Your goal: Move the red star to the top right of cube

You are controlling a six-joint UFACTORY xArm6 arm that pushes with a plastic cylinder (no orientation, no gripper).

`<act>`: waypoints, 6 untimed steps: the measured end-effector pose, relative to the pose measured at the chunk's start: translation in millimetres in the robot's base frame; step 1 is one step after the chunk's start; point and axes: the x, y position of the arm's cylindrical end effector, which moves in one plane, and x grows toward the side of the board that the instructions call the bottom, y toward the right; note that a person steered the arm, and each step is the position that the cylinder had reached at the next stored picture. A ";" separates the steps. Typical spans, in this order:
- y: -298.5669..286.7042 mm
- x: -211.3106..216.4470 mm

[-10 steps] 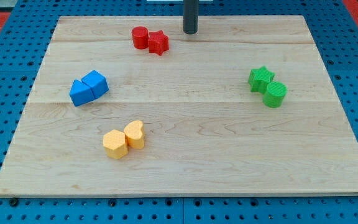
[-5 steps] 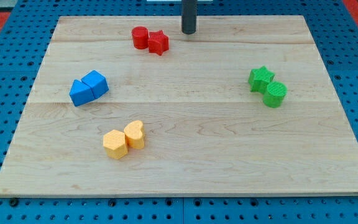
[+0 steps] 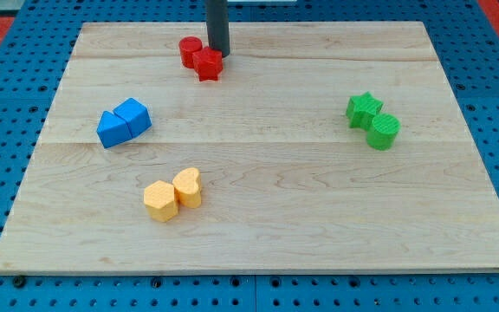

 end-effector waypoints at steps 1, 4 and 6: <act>-0.4 14.3; -19.6 38.3; -21.7 -22.9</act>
